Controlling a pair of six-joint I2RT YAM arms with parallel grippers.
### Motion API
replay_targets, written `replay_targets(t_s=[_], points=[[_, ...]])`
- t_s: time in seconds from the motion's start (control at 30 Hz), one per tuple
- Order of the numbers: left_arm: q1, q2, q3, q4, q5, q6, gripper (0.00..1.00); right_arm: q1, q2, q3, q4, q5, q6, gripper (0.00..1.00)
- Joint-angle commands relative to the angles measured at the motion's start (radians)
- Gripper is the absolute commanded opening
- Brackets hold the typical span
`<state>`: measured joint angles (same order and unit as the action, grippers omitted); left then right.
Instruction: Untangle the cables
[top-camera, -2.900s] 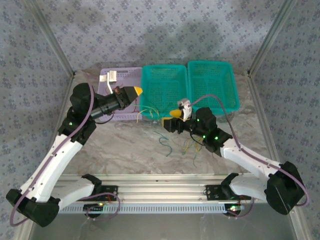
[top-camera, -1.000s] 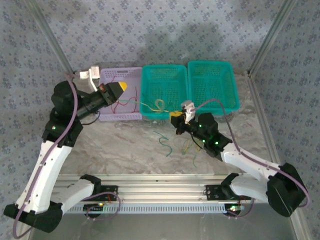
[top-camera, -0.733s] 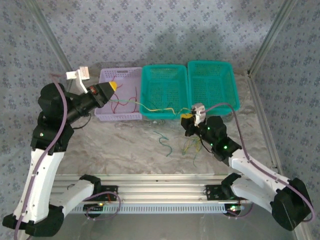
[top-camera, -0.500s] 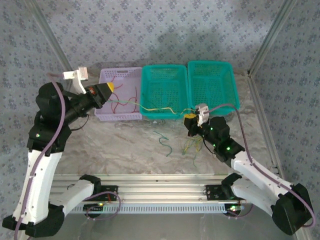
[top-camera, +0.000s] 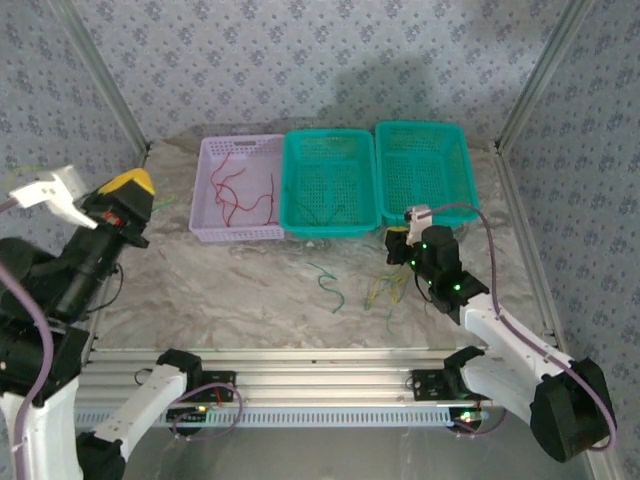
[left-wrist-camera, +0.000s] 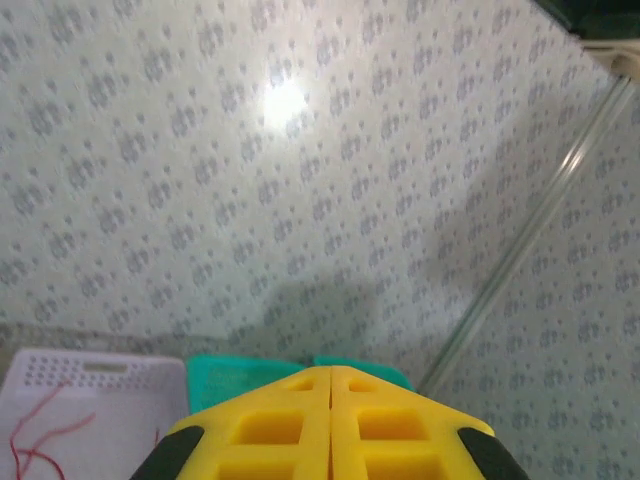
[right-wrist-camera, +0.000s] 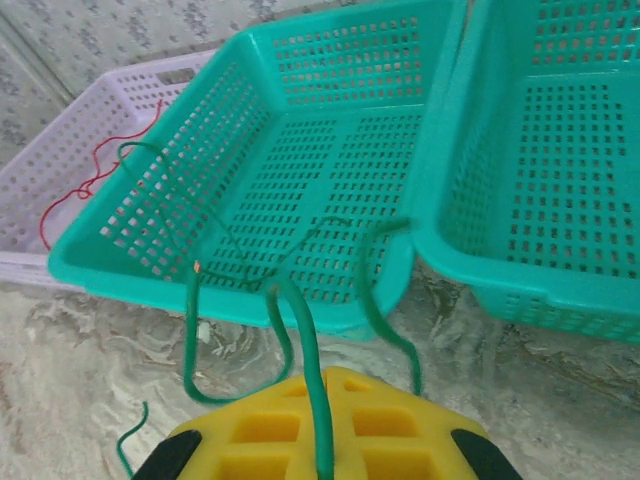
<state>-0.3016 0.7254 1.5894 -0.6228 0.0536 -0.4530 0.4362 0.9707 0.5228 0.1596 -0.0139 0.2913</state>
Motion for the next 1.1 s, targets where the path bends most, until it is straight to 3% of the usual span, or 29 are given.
replay_targets(t_s=[0.0, 0.13, 0.27, 0.5, 0.67, 0.93, 1.03, 1.07], points=[[-0.011, 0.009, 0.009, 0.022, -0.018, 0.021, 0.0, 0.014, 0.013, 0.061, 0.013, -0.012, 0.013, 0.0], [-0.011, 0.012, -0.056, 0.035, 0.023, -0.018, 0.0, 0.047, 0.057, 0.127, 0.043, -0.067, 0.005, 0.0], [-0.011, 0.008, -0.135, 0.056, 0.054, -0.054, 0.0, 0.055, 0.194, 0.255, 0.006, -0.15, 0.027, 0.0], [-0.011, 0.017, -0.203, 0.067, 0.084, -0.088, 0.0, 0.084, 0.446, 0.489, -0.122, -0.126, 0.036, 0.0], [-0.011, 0.021, -0.224, 0.068, 0.091, -0.095, 0.0, 0.142, 0.556, 0.639, -0.244, 0.011, -0.014, 0.15], [-0.011, 0.023, -0.243, 0.069, 0.098, -0.093, 0.0, 0.142, 0.676, 0.757, -0.343, 0.03, 0.005, 0.21], [-0.011, 0.02, -0.242, 0.063, 0.095, -0.088, 0.0, 0.149, 0.648, 0.723, -0.292, 0.015, 0.0, 0.39], [-0.011, 0.021, -0.243, 0.062, 0.095, -0.088, 0.0, 0.153, 0.643, 0.723, -0.297, 0.012, -0.004, 0.41]])
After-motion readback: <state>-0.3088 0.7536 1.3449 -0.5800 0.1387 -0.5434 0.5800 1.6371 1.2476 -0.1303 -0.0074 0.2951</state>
